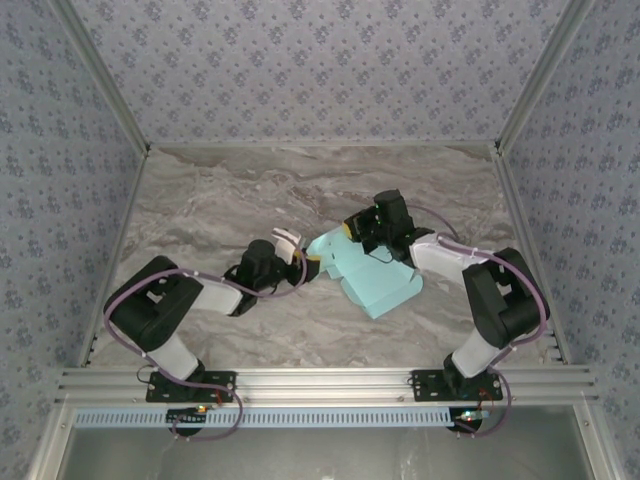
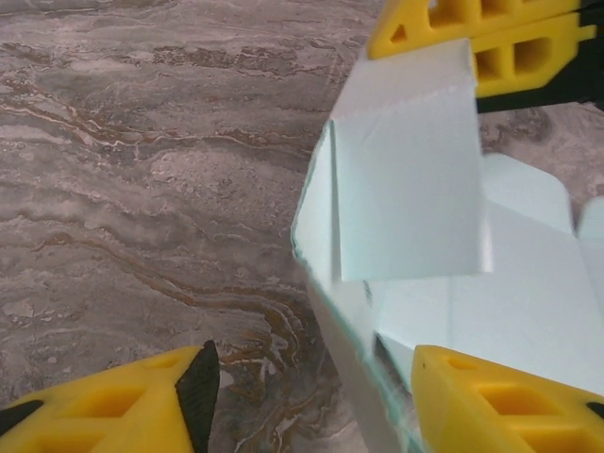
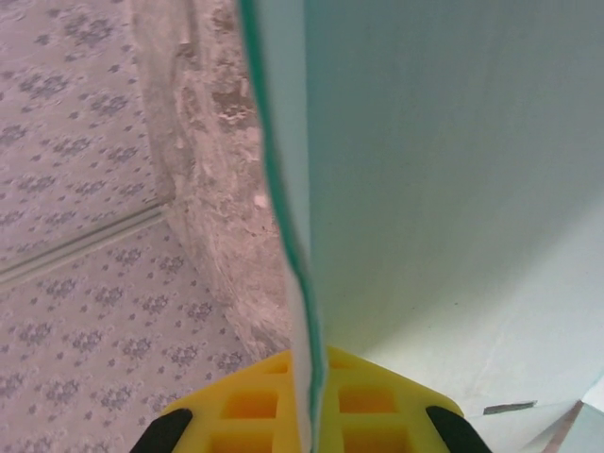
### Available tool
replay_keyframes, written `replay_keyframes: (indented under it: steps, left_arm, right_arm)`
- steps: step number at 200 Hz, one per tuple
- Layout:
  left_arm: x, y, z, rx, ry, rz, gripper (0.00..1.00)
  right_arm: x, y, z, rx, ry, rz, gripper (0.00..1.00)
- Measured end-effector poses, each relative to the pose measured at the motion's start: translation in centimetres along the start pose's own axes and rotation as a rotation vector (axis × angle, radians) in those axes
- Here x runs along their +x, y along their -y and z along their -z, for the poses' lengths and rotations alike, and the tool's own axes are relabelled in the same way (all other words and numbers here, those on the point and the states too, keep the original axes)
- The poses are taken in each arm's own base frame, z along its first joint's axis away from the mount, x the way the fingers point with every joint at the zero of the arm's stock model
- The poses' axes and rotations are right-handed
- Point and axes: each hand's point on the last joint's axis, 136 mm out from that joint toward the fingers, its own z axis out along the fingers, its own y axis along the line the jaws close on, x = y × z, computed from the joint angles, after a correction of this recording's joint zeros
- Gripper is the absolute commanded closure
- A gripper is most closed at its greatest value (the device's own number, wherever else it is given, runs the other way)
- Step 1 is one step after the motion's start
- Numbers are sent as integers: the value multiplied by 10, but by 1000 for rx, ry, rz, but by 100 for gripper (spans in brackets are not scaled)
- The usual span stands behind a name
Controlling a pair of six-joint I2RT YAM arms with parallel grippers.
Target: Fold the paper box
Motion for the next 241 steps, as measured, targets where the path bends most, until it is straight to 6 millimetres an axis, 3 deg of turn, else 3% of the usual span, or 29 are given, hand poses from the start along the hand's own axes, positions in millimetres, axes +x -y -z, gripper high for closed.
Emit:
replay_keyframes:
  steps: [46, 70, 97, 121, 160, 241]
  left_arm:
    - [-7, 16, 23, 66, 36, 10, 17]
    - [-13, 14, 29, 61, 57, -4, 17]
    - [-12, 3, 29, 33, 55, -51, 18]
    - [-1, -3, 19, 20, 41, -120, 19]
    - [17, -15, -11, 15, -8, -215, 21]
    - [-2, -18, -48, 34, 61, -288, 32]
  right_arm:
    - [2, -27, 8, -146, -15, 194, 92]
    - [1, -44, 10, -231, -40, 268, 92]
    - [0, -39, -1, -257, -82, 307, 92]
    - [-2, -27, -9, -243, -113, 318, 93]
    - [-5, -27, -7, -256, -141, 331, 93]
    - [-2, -24, -6, -254, -168, 346, 92]
